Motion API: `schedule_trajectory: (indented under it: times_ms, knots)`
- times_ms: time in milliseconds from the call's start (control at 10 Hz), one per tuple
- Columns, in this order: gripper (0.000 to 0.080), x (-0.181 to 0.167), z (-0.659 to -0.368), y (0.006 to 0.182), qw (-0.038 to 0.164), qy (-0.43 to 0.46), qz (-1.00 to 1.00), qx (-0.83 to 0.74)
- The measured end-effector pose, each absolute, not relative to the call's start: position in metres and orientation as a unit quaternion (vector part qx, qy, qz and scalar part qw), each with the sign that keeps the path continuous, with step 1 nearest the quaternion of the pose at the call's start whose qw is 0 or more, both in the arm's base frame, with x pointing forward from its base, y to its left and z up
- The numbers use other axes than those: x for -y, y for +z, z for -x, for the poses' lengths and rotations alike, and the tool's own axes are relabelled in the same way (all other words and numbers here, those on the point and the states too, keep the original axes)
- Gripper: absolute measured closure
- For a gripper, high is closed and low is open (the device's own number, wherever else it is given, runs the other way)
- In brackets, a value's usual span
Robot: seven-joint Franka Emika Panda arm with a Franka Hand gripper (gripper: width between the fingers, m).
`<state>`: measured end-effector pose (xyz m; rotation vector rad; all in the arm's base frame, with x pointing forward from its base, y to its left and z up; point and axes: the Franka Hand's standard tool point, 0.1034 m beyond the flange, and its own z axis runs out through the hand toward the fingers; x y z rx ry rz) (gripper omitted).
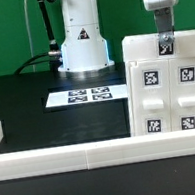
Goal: Assemble cabinet
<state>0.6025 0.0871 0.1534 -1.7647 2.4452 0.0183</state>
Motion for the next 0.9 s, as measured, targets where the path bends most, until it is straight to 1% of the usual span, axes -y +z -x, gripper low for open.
schedule_trajectory:
  times_ms: [200,900]
  knots:
    - [0.0002,-0.0877,-0.6024,0.1534,0.063,0.006,0.588,-0.806]
    - [0.0002,-0.09,-0.602,0.1532,0.063,0.006,0.597,-0.8]
